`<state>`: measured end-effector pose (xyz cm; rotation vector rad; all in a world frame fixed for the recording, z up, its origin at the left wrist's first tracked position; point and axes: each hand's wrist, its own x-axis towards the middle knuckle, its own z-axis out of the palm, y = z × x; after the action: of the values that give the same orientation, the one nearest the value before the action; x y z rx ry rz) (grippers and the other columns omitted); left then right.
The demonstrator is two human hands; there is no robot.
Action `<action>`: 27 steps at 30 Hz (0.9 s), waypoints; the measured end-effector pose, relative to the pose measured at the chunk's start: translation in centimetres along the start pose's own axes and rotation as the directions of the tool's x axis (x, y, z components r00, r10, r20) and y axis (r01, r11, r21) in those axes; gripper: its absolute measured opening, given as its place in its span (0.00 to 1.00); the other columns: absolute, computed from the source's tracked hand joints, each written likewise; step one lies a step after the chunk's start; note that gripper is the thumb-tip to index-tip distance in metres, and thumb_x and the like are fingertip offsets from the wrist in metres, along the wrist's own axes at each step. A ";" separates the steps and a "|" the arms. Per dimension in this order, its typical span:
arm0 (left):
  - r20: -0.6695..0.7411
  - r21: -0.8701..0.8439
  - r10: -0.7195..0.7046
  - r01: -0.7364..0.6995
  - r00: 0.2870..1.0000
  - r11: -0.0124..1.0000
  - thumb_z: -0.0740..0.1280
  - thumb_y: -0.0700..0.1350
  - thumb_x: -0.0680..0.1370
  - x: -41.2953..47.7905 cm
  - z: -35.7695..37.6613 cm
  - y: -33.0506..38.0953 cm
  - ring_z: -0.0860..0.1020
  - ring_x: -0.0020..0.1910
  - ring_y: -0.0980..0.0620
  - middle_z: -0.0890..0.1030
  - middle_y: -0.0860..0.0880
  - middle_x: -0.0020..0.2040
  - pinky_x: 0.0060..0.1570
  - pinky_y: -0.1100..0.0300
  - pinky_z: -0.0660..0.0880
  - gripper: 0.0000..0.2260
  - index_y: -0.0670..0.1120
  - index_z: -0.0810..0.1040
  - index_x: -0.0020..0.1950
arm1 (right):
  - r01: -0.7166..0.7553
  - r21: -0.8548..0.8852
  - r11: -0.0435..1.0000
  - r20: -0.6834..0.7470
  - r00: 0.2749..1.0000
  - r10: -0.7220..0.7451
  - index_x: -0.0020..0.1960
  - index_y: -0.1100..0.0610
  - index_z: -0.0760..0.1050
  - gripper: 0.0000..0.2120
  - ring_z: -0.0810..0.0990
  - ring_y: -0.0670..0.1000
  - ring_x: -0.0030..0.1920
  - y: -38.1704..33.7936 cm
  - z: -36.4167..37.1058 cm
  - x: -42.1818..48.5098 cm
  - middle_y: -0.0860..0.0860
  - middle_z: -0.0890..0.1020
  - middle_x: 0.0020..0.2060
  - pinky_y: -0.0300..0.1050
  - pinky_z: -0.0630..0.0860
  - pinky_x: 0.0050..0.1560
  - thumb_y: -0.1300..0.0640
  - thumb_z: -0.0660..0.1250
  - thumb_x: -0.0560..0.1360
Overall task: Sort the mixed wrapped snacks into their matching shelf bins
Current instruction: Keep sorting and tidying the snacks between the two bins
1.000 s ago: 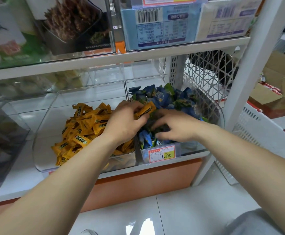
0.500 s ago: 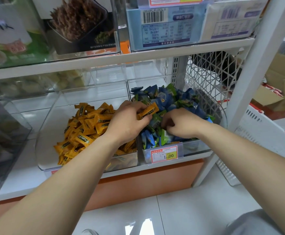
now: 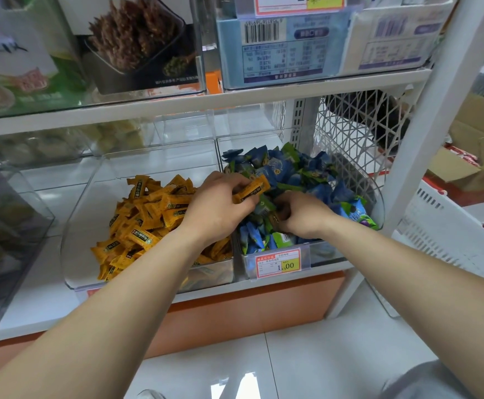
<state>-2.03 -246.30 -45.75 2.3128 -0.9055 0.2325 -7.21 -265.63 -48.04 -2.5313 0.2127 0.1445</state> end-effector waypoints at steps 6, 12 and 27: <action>-0.021 -0.100 -0.048 0.045 0.999 0.994 0.71 0.54 0.75 -0.1 -0.2 0.5 0.79 0.48 0.56 0.80 0.60 0.42 0.44 0.67 0.72 0.06 0.56 0.79 0.51 | 0.022 0.013 1.000 -0.016 1.000 -0.021 0.49 0.49 0.76 0.12 0.81 0.51 0.44 0.3 0.1 -0.1 0.46 0.82 0.42 0.44 0.77 0.42 0.54 0.76 0.69; -0.055 -0.235 -0.169 0.151 0.984 0.960 0.71 0.55 0.75 0.0 -1.3 1.6 0.79 0.49 0.60 0.80 0.63 0.44 0.45 0.65 0.73 0.09 0.62 0.74 0.52 | 0.153 0.379 0.913 -0.267 0.962 -0.050 0.49 0.53 0.78 0.09 0.82 0.51 0.45 0.5 -2.8 -1.8 0.50 0.84 0.42 0.44 0.75 0.47 0.60 0.75 0.73; -0.081 -0.335 -0.163 0.127 0.983 0.934 0.71 0.50 0.76 -0.3 -2.4 3.5 0.83 0.35 0.54 0.84 0.54 0.42 0.39 0.55 0.81 0.11 0.54 0.75 0.56 | 0.182 0.491 0.852 -0.233 0.970 -0.073 0.49 0.51 0.80 0.03 0.86 0.51 0.40 -1.4 -4.8 -4.6 0.50 0.86 0.41 0.46 0.80 0.37 0.52 0.70 0.78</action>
<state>-4.42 -246.58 -42.21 2.0232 -0.6592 0.1301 -11.19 -266.65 -42.62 -2.0146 0.1378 -0.2084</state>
